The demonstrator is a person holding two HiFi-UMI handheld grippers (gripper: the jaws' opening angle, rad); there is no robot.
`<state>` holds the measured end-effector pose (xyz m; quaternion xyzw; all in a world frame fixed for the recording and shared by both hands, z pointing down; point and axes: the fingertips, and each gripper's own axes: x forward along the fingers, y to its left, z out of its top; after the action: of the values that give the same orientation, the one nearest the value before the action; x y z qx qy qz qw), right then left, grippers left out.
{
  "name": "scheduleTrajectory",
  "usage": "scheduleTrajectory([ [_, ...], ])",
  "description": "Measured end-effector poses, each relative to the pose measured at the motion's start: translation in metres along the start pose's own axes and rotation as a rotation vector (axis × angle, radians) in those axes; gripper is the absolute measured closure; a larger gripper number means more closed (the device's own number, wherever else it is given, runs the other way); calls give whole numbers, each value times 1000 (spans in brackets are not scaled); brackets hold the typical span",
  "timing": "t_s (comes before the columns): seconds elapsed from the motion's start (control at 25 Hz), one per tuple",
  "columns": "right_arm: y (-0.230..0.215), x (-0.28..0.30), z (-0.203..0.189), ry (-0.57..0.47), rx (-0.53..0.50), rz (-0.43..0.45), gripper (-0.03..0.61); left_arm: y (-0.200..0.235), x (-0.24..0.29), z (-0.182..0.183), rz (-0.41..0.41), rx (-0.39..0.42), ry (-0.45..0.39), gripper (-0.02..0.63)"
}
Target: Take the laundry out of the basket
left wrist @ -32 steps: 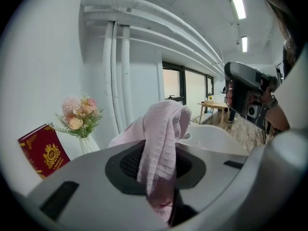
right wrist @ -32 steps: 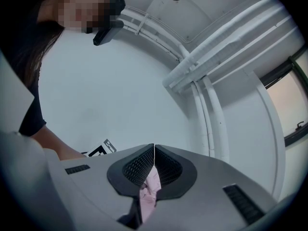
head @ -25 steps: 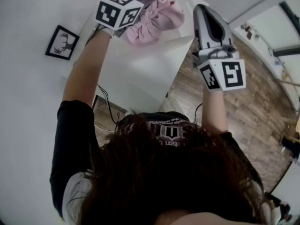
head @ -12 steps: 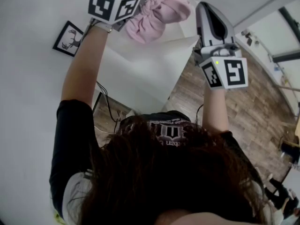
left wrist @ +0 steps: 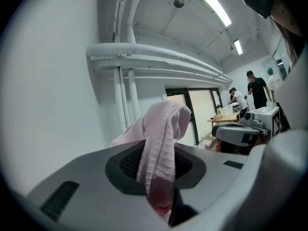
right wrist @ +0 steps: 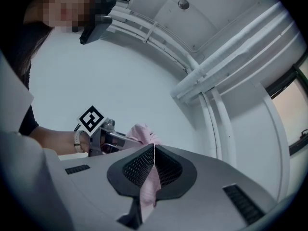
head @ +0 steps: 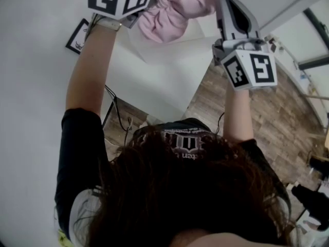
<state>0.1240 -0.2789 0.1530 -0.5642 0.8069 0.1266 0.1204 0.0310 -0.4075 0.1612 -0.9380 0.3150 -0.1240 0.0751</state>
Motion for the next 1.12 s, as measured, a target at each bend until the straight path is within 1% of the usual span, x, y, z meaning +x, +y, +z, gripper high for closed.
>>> scheduleTrajectory([
  [0.04,0,0,-3,1,-1,-2,551,12,0,-8,43,1,20,523],
  [0.08,0,0,-6,0,-2,-3,551,18,-1,-11,67,5,29,523],
  [0.12,0,0,-8,-2,-4,-3,551,18,-1,-11,72,12,27,523],
  [0.2,0,1,-10,-7,-8,-6,551,9,-2,-1,43,28,3,523],
  [0.4,-7,7,-6,-12,-7,-24,551,-28,-2,31,-80,58,-72,523],
  [0.48,-14,11,-4,-15,-9,-30,551,-29,1,33,-90,53,-72,523],
  [0.56,-17,13,-2,-17,-13,-33,551,-27,-1,32,-74,51,-65,523],
  [0.64,-1,0,13,-28,-20,-30,551,-34,-30,37,-50,60,-67,523],
  [0.76,61,-45,62,-66,-36,-1,551,-63,-125,55,2,74,-95,523],
  [0.84,86,-65,83,-83,-45,14,551,-78,-165,68,15,67,-127,523],
  [0.92,89,-71,85,-84,-46,18,551,-83,-174,73,20,59,-144,523],
  [1.12,82,-68,79,-89,-42,33,551,-80,-174,84,47,59,-178,523],
])
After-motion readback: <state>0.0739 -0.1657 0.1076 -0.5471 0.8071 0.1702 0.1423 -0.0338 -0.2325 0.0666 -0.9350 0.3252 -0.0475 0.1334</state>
